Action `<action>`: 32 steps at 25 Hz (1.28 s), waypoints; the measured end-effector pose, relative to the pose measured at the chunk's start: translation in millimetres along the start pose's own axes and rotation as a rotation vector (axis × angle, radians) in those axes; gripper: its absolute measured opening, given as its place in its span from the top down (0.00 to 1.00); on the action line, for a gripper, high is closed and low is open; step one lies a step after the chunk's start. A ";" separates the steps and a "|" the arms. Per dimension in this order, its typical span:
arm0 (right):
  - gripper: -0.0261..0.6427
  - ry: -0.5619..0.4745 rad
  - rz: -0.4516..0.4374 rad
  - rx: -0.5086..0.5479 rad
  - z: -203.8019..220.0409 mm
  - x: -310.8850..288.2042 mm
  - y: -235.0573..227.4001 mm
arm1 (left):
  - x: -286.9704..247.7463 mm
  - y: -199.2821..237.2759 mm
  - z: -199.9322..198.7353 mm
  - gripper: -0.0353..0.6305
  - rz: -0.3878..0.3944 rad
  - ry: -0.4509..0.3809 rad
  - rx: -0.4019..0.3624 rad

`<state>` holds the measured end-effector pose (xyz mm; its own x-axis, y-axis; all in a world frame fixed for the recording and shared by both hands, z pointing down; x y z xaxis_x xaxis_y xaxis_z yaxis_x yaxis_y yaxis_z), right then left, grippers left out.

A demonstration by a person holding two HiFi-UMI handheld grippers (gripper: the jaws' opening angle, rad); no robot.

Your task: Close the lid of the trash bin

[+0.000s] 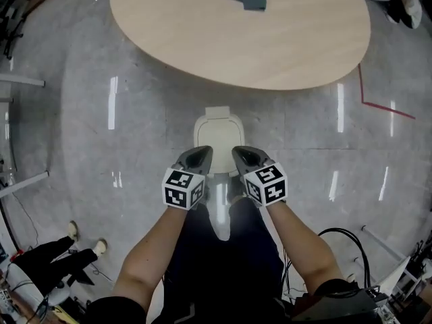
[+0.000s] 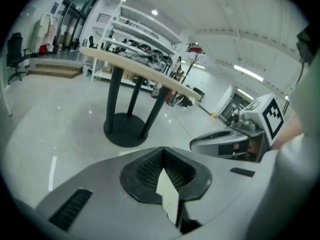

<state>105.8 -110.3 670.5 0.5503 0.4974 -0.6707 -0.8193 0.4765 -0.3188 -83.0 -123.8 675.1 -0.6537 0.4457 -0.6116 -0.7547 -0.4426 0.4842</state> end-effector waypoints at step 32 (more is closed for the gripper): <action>0.94 -0.649 0.011 0.288 -277.1 270.1 83.2 | 253.1 -155.7 -251.7 0.95 0.092 -0.640 -0.296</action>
<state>141.7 -137.2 277.3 0.6008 0.7919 -0.1097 -0.7993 0.5975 -0.0646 -117.2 -138.0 287.4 -0.6864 0.7258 -0.0447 -0.7078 -0.6527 0.2704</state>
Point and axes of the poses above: the fingertips, and each gripper's own axes: x backward along the fingers, y to its left, z out of its underside, the point moved 10 cm from there along x, backward along the fingers, and after that the axes turned 4 degrees about x, right-handed, at the moved point
